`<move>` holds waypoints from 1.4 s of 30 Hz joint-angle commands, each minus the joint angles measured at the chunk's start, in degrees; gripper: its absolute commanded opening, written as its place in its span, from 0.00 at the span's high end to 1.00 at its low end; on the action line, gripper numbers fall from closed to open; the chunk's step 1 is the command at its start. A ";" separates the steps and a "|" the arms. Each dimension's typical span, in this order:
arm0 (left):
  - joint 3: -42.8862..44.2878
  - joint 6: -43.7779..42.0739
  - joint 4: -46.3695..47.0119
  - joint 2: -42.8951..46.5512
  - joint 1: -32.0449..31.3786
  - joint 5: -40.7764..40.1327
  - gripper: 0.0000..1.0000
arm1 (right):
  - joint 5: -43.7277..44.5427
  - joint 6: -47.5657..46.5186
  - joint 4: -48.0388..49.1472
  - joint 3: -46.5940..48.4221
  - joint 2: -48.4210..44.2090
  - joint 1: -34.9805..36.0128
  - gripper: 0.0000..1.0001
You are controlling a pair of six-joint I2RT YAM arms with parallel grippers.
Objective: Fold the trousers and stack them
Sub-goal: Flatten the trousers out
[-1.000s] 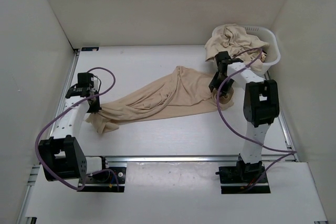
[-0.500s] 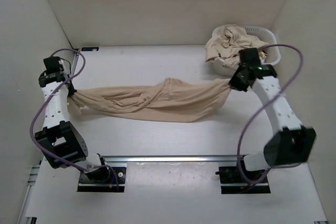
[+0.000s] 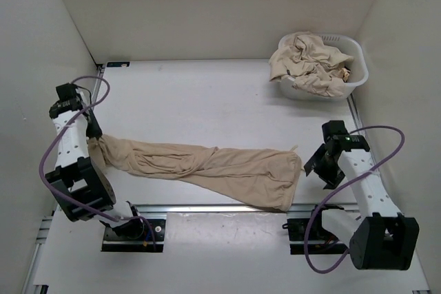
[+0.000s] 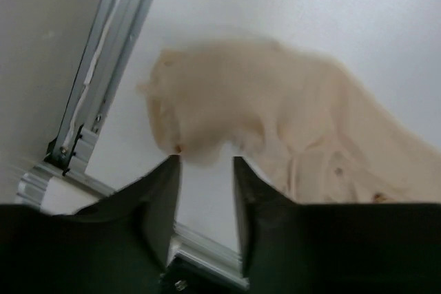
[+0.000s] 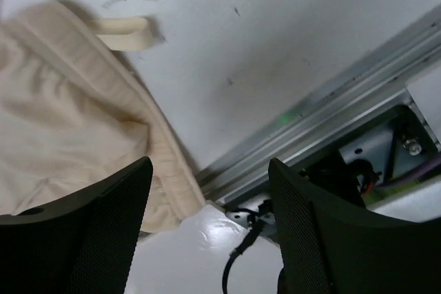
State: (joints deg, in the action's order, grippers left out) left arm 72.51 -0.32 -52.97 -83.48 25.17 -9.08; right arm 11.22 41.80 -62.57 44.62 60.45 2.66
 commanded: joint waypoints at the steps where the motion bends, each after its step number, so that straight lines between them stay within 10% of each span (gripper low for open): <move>1: -4.74 0.32 -3.98 3.24 0.32 -0.75 0.46 | -0.76 2.76 1.39 3.44 -5.43 -0.90 0.26; 7: -3.70 0.32 -4.51 2.19 0.32 0.38 0.26 | -8.22 5.65 10.78 5.83 0.27 -0.90 0.25; 22: -13.97 0.32 -1.26 -1.86 -1.61 -1.20 0.16 | -18.86 11.80 16.68 3.38 22.78 6.13 0.29; 33: -12.49 0.32 10.17 -6.78 -2.14 -1.56 0.00 | -17.12 9.10 17.05 3.62 29.46 6.13 1.00; 36: -11.95 0.32 11.57 -10.90 -4.16 -0.67 0.00 | -15.19 6.46 13.27 12.48 31.83 5.61 1.00; 38: -12.48 0.32 12.28 -14.59 -5.83 -2.69 0.09 | -12.20 3.56 9.59 23.19 32.98 5.61 1.00; 41: -10.39 0.32 12.98 -17.85 -6.36 -3.30 0.86 | -9.47 -0.92 3.53 42.16 37.88 5.08 1.00; 42: -8.89 0.32 12.98 -17.86 -6.36 -3.31 0.86 | -8.94 -1.98 2.20 47.26 38.86 4.47 1.00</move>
State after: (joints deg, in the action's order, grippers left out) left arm 60.73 0.01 -43.33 -99.90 18.85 -11.18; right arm -2.07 45.39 -55.31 78.70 98.32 8.23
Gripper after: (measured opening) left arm 0.211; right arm 0.016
